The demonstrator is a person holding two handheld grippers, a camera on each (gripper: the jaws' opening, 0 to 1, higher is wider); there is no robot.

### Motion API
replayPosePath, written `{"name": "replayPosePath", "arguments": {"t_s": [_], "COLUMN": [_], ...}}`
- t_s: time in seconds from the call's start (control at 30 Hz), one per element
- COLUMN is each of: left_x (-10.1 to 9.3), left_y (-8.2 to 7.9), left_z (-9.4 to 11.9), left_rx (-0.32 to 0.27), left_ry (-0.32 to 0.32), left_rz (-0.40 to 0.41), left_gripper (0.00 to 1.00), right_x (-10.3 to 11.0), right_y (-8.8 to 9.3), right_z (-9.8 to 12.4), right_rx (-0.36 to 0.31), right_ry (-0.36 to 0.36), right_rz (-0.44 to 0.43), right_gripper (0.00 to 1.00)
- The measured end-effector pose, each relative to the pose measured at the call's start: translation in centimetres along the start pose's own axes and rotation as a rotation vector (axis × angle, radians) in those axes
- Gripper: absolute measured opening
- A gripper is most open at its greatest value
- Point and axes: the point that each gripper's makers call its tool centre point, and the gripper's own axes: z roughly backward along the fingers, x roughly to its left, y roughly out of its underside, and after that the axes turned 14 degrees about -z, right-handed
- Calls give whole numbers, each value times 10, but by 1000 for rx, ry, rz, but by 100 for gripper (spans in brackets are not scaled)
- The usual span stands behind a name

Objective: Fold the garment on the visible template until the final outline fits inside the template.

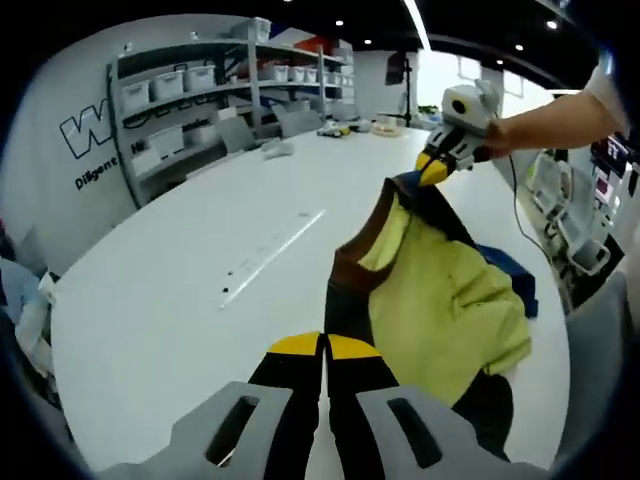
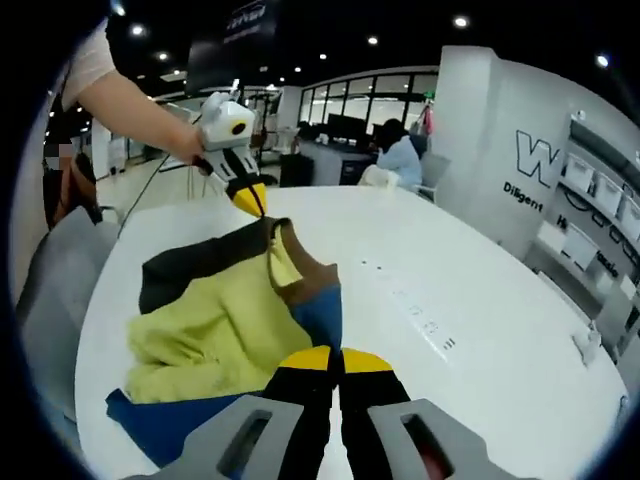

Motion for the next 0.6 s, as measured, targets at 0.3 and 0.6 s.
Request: {"name": "replayPosePath", "arguments": {"t_s": [0.3, 0.6], "left_x": [15, 21], "left_y": [25, 27], "left_z": [-33, -48], "left_rx": [89, 103], "left_ry": [-60, -136], "left_rz": [100, 211], "left_gripper": [0, 0], "right_x": [-31, -39], "right_y": [25, 45], "right_z": [-41, -59], "right_rx": [90, 191], "right_ry": [95, 164], "right_rz": [-56, -86], "right_gripper": [0, 0]}}
